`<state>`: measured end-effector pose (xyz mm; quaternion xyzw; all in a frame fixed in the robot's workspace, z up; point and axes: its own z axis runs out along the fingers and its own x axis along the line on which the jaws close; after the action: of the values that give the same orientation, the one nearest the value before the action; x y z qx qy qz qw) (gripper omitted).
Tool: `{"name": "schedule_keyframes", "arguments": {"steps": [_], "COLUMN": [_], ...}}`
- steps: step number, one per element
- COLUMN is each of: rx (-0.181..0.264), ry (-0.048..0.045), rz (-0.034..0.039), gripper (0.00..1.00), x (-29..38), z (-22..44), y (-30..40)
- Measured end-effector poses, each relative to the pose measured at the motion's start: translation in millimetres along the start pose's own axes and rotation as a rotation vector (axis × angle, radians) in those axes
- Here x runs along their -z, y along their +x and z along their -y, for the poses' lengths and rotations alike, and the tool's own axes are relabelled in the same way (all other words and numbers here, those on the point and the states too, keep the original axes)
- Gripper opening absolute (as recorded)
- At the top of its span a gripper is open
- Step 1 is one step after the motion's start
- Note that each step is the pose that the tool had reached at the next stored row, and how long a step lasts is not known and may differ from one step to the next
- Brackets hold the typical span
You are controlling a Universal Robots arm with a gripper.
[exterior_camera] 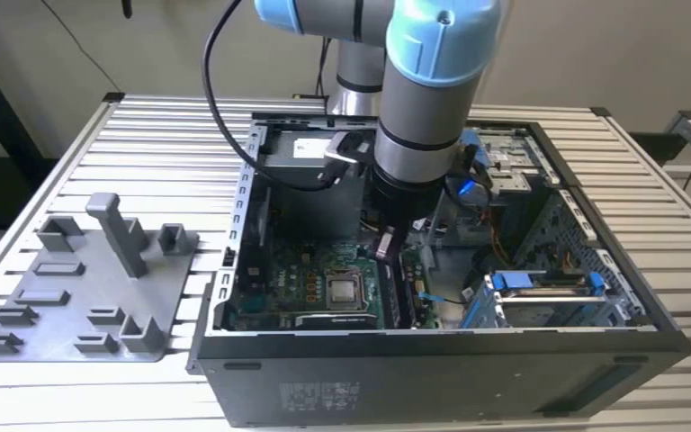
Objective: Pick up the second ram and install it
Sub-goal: 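Press down the second ram until it locks into place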
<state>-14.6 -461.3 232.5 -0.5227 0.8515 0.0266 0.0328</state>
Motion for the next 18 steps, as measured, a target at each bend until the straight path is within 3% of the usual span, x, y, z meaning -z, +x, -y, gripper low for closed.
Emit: {"name": "schedule_keyframes", "arguments": {"steps": [11,18], "rx": [0.121,0.167], "ry": [-0.0041,-0.0057], "rz": [0.0022,0.0028], "gripper": [0.11,0.11], "x": [1.7,-5.1], "z": [1.4,2.6], "y": [0.9,1.1]}}
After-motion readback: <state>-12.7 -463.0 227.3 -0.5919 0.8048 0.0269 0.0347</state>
